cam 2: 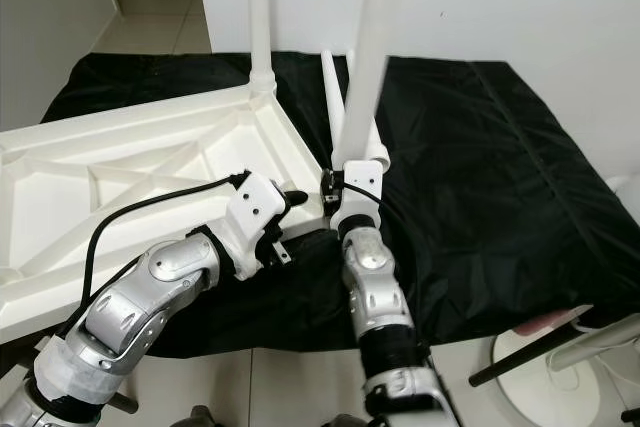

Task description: Building children table

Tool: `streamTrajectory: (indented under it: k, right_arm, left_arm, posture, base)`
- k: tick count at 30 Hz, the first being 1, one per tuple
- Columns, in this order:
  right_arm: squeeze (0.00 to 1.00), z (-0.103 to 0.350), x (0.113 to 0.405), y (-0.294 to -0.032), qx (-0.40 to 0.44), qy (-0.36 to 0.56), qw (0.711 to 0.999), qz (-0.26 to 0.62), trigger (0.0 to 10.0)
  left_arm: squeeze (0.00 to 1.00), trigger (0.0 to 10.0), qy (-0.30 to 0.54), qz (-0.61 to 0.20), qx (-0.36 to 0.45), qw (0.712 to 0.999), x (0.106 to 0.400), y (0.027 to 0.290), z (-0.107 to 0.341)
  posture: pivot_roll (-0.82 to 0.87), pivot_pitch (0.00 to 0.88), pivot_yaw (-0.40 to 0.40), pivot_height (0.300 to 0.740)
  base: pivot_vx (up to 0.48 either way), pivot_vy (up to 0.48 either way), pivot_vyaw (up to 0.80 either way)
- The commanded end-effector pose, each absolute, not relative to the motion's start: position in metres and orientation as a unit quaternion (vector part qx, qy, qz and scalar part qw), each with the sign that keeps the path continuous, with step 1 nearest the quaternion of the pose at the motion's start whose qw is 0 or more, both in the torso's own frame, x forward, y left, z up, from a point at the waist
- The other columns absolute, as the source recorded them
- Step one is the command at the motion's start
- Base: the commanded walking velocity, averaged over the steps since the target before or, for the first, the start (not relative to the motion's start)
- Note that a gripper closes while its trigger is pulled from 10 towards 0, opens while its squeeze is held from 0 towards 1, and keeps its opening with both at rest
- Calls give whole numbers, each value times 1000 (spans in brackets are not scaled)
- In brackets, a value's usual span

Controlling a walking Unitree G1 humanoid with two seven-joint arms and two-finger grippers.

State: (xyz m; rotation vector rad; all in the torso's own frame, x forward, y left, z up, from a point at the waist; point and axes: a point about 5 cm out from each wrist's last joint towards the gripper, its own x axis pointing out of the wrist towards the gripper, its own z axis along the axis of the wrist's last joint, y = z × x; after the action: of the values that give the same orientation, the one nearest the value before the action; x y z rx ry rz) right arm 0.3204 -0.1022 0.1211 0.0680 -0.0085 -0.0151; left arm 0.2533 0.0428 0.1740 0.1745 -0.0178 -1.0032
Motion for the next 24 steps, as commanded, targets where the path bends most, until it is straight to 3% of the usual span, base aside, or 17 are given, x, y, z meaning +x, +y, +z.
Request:
streamTrajectory:
  k: [1,3,13,14,23,24]
  right_arm:
    - [0,104,314,-102,36,37,999,-14,10000]
    - [0,115,315,-93,40,1,999,27,10000]
    - [0,123,313,-96,33,-17,999,30,10000]
    - [1000,125,314,-100,34,-24,999,32,10000]
    - [1000,133,311,-118,32,-42,995,86,10000]
    - [0,132,313,-124,18,-42,991,122,10000]
  left_arm:
    - [0,10000,-4,-501,82,862,250,43,175]
    - [0,10000,-1,-502,79,861,250,42,173]
    - [0,10000,-3,-502,78,861,251,41,175]
    - [0,10000,-4,-501,78,862,252,41,175]
    - [0,10000,-6,-494,77,866,252,42,177]
    - [0,10000,-6,-493,77,866,252,43,177]
  posture:
    - [-57,0,-2,740]
    - [-57,0,-2,740]
    - [-63,0,1,740]
    - [-59,0,-1,740]
    - [-52,0,-5,740]
    - [-52,0,-4,740]
  base:
    - [0,0,0]
    - [0,0,0]
    - [0,0,0]
    - [0,0,0]
    - [0,0,0]
    - [0,0,0]
